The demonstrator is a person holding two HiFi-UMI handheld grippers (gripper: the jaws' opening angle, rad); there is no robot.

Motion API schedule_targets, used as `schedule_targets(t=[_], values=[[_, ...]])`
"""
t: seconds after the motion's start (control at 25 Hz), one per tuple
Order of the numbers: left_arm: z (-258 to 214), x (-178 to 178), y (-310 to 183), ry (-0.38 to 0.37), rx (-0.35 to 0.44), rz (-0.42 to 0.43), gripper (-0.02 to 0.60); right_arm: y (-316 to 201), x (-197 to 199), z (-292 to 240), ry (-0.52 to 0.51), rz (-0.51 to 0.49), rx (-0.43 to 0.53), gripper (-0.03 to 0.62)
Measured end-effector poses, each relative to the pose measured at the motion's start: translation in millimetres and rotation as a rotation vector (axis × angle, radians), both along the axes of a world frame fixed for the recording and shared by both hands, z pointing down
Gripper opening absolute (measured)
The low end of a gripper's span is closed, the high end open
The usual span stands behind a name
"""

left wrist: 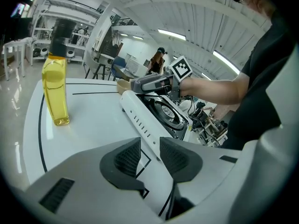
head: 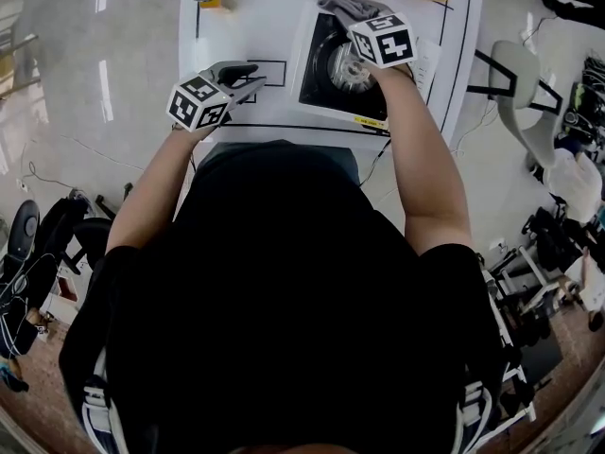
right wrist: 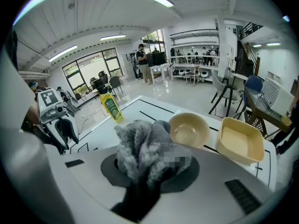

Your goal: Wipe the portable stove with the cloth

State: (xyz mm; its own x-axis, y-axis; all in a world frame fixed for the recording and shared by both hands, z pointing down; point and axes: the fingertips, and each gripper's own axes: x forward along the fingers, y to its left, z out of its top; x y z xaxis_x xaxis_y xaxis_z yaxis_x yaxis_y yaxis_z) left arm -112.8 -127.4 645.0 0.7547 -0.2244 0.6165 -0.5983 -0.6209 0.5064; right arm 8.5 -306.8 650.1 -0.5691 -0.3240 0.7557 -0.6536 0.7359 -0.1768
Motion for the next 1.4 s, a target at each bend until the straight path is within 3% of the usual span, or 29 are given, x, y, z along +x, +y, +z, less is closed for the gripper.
schedule_targets(t=[0.72,1.0,1.4], values=[[10,79,-17,-0.05,0.008,0.011,0.158,1,137,12,0.048,0.074,-0.014,0.114],[10,95,-18,-0.085,0.013,-0.021,0.175,4,187,7,0.078,0.098,-0.005,0.114],[11,102,-13,-0.121,0.03,-0.045,0.178,13,228,-1,0.152,0.086,0.003,0.114]])
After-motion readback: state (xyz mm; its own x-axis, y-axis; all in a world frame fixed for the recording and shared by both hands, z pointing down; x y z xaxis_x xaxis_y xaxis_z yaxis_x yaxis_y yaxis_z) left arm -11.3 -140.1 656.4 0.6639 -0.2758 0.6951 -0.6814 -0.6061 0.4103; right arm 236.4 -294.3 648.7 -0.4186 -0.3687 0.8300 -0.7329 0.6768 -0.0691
